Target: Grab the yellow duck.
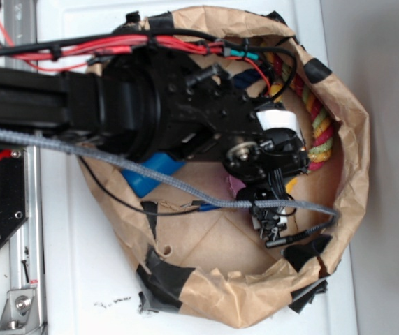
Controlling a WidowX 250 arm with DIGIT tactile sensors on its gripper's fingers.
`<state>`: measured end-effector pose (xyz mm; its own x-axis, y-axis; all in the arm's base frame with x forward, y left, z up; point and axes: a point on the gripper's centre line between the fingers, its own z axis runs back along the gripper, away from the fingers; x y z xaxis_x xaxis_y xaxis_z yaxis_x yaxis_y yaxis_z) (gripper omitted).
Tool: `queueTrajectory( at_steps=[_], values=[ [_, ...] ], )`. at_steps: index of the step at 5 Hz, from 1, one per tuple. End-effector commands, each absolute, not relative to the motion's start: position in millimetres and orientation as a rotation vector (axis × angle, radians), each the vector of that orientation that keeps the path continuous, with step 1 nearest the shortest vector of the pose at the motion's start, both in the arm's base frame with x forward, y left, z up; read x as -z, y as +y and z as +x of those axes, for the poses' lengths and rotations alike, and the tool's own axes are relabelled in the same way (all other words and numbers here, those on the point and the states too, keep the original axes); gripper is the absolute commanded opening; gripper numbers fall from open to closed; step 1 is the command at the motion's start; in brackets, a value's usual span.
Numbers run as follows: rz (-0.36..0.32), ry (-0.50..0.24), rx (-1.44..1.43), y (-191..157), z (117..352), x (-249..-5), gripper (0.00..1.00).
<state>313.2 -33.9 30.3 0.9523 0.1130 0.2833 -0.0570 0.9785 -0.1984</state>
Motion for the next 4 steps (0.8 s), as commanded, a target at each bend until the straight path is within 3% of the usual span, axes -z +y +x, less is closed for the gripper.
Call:
queueTrajectory(
  at_steps=[1, 2, 4],
  values=[
    [-0.186, -0.332, -0.105, -29, 323, -48, 0.00],
    [-0.204, -0.309, -0.081, -28, 314, -63, 0.00],
    [-0.228, -0.281, -0.032, -27, 266, -125, 0.00]
  ],
)
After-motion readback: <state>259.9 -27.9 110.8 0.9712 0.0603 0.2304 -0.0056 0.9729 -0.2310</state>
